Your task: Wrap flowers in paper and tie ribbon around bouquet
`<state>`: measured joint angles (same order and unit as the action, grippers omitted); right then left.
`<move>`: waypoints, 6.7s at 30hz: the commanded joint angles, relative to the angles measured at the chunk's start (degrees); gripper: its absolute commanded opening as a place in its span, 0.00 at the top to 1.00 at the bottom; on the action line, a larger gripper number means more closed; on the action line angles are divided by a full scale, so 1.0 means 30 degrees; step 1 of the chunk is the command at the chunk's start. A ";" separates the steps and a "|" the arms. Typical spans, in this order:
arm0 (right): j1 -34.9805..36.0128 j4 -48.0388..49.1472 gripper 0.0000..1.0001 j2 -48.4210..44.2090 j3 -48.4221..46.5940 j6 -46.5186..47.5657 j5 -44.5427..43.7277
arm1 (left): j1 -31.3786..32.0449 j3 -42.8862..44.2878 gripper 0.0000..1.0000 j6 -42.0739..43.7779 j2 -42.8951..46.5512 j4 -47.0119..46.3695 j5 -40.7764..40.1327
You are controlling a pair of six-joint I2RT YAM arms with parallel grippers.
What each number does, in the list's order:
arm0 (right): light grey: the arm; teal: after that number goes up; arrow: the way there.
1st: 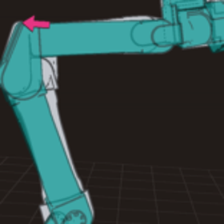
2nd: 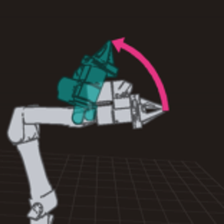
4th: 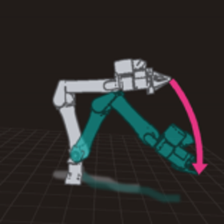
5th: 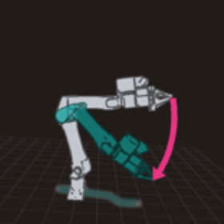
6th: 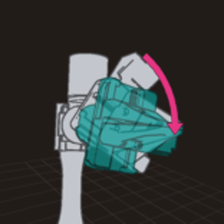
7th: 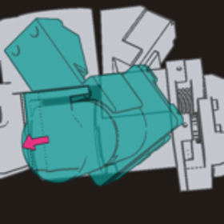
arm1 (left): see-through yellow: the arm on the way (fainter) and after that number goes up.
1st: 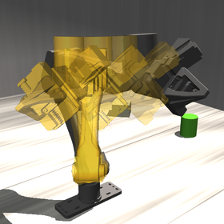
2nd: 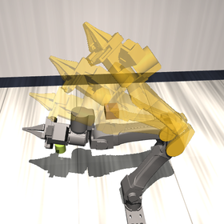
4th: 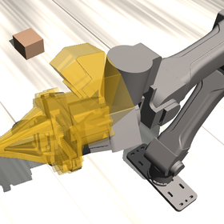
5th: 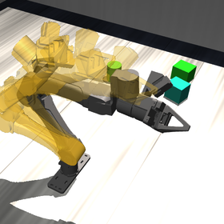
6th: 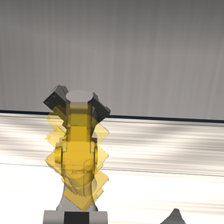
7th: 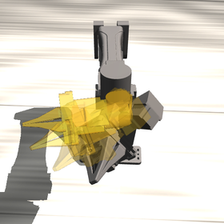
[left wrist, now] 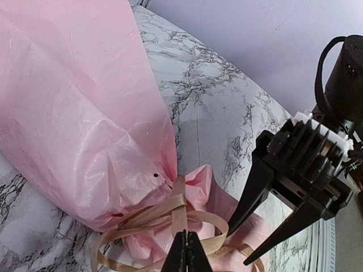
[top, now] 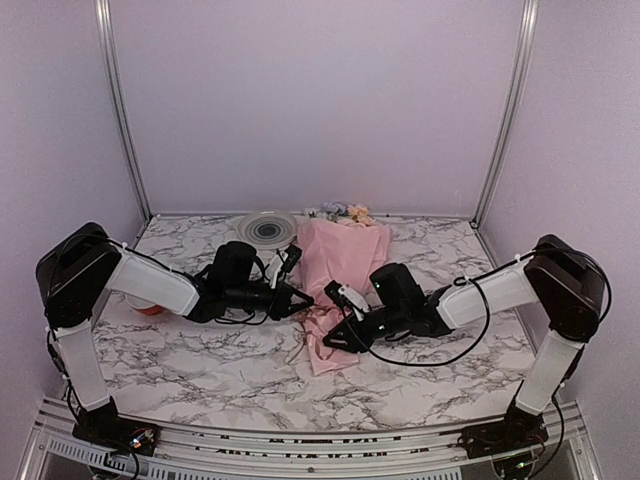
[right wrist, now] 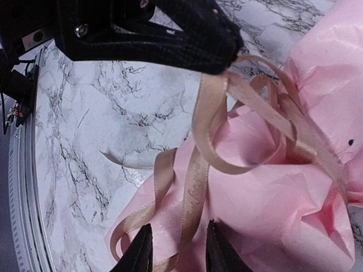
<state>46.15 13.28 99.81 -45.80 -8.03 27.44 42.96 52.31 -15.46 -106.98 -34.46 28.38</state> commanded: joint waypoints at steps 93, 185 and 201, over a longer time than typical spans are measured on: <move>-0.2991 -0.1401 1.00 -0.0172 -0.2044 -0.2349 0.1443 | 0.0741 0.6116 0.63 0.2577 -0.2096 1.1177 -0.2882; -0.2678 0.0756 1.00 0.0626 -0.1319 -0.3036 0.2367 | 0.2569 0.6921 1.00 0.3202 -0.1289 0.9701 -0.5405; -0.2392 0.0696 1.00 0.2329 -0.2796 -0.3597 0.3192 | 0.2702 0.5670 1.00 0.3559 -0.0590 0.7765 -0.4872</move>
<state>38.48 14.66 106.24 -51.99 -17.93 36.60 50.57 69.91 -5.87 -111.59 -8.38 12.99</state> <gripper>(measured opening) 0.006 0.004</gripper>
